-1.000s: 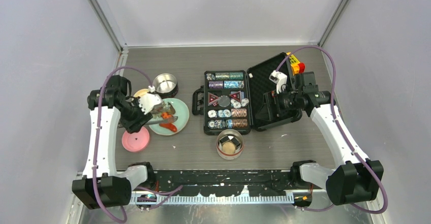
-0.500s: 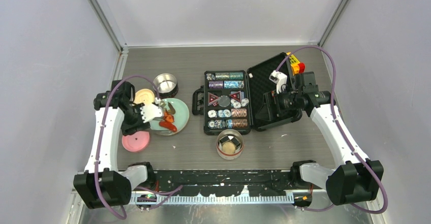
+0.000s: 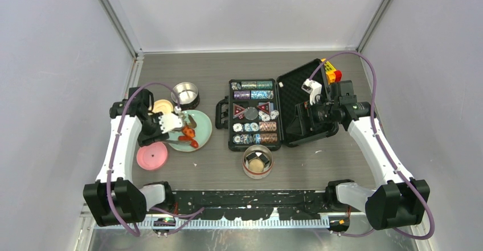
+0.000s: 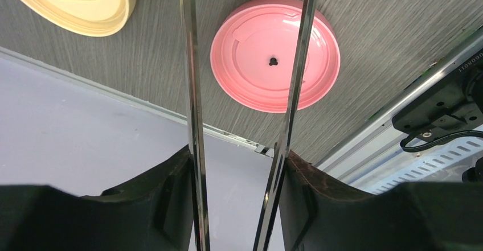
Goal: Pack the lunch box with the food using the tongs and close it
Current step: Pick up the fake food from the plate.
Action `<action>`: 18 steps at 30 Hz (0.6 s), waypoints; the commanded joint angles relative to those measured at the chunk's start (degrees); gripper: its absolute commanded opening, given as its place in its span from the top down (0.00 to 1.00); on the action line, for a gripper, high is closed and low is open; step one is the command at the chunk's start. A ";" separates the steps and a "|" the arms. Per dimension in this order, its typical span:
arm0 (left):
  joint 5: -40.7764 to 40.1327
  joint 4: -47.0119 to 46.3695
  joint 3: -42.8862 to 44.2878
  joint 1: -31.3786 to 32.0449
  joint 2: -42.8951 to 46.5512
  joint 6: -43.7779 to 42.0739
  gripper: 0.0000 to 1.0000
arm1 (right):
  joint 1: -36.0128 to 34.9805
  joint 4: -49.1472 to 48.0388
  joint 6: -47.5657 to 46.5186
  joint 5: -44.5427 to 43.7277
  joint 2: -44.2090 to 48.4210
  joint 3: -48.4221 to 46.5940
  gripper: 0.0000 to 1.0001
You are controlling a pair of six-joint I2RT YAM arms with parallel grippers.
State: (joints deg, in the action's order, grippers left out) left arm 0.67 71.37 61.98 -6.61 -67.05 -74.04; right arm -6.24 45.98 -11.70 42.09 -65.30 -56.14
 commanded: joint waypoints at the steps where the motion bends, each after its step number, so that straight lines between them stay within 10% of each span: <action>1: -2.24 -1.17 -1.40 1.25 -0.13 -0.75 0.50 | 0.21 -0.23 -0.42 0.62 -0.13 -1.63 0.04; 18: -3.78 5.06 0.20 6.07 -0.06 3.21 0.69 | 0.24 -0.25 -0.86 0.66 -0.49 -1.51 0.04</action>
State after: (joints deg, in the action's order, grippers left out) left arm -3.40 72.93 60.10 -1.54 -67.90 -72.14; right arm -6.24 45.98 -11.73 42.09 -65.30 -56.14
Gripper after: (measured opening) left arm 0.329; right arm 0.956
